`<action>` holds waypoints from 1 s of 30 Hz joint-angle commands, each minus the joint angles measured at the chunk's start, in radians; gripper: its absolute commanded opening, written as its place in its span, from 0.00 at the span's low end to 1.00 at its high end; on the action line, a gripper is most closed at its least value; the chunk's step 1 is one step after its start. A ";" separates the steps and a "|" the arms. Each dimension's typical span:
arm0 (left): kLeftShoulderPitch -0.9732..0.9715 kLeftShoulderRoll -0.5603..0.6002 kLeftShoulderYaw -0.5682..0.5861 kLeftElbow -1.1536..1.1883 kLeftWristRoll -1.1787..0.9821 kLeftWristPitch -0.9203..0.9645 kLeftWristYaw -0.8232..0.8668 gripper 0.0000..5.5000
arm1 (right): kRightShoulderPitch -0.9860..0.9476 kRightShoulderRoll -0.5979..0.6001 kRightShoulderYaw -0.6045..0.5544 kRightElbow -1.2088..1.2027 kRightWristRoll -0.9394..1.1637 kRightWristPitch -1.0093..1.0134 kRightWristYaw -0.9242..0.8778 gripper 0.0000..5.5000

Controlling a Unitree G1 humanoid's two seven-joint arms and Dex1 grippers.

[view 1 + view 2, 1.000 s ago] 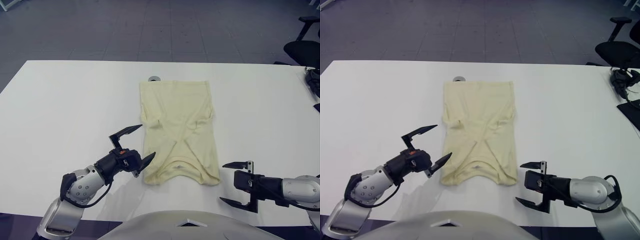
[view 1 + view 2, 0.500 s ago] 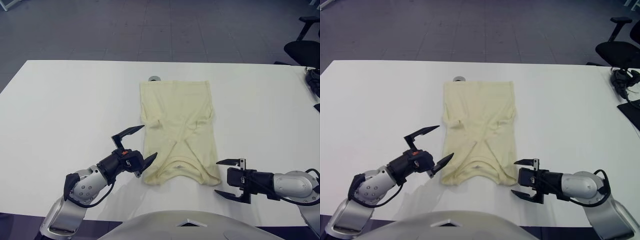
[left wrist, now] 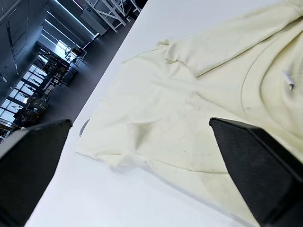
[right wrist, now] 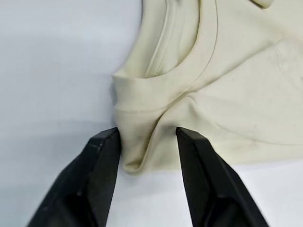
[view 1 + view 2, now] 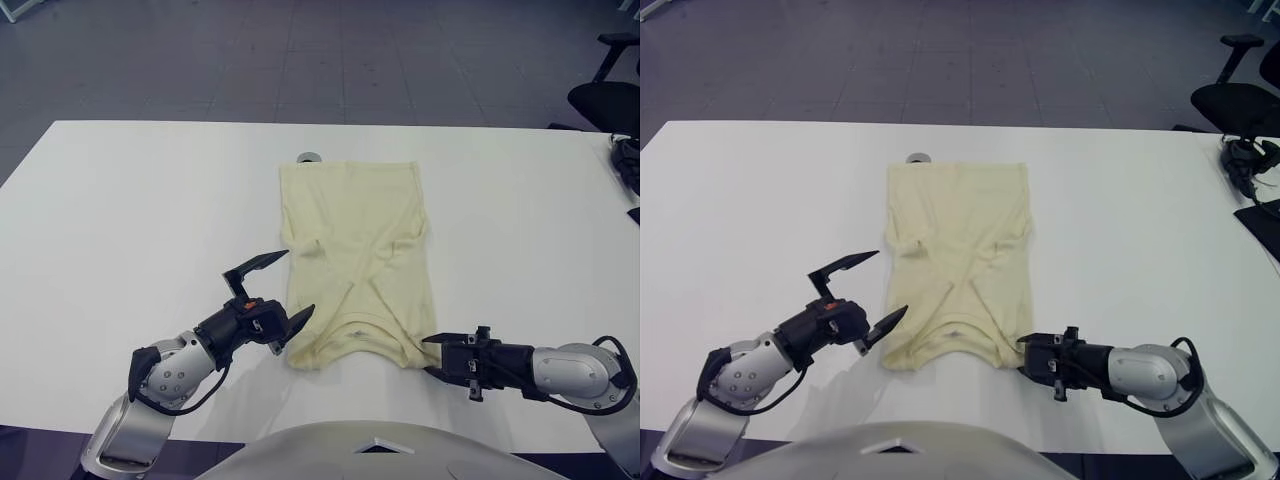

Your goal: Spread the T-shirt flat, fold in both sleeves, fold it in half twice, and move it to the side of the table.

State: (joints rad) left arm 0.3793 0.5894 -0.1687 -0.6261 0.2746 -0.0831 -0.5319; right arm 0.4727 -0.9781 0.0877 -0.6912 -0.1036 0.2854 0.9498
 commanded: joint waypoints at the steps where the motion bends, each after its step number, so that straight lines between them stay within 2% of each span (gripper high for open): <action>1: -0.001 0.003 -0.001 -0.009 0.005 0.008 -0.007 0.98 | 0.010 -0.016 0.005 0.011 -0.024 0.034 -0.004 0.25; 10: 0.027 0.024 -0.010 -0.029 -0.025 0.002 -0.045 0.98 | -0.002 -0.014 0.014 0.011 -0.015 0.054 -0.001 0.00; 21: 0.150 0.164 -0.055 -0.104 -0.139 0.026 -0.242 0.98 | -0.010 0.009 0.030 0.000 0.004 0.085 -0.008 0.00; 30: 0.147 0.195 -0.073 -0.080 -0.049 0.045 -0.247 0.98 | -0.014 0.020 0.032 -0.020 0.029 0.117 -0.024 0.00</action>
State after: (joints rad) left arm 0.5330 0.7683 -0.2406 -0.7198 0.1901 -0.0527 -0.7829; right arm 0.4517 -0.9596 0.1102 -0.7082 -0.0807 0.3856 0.9281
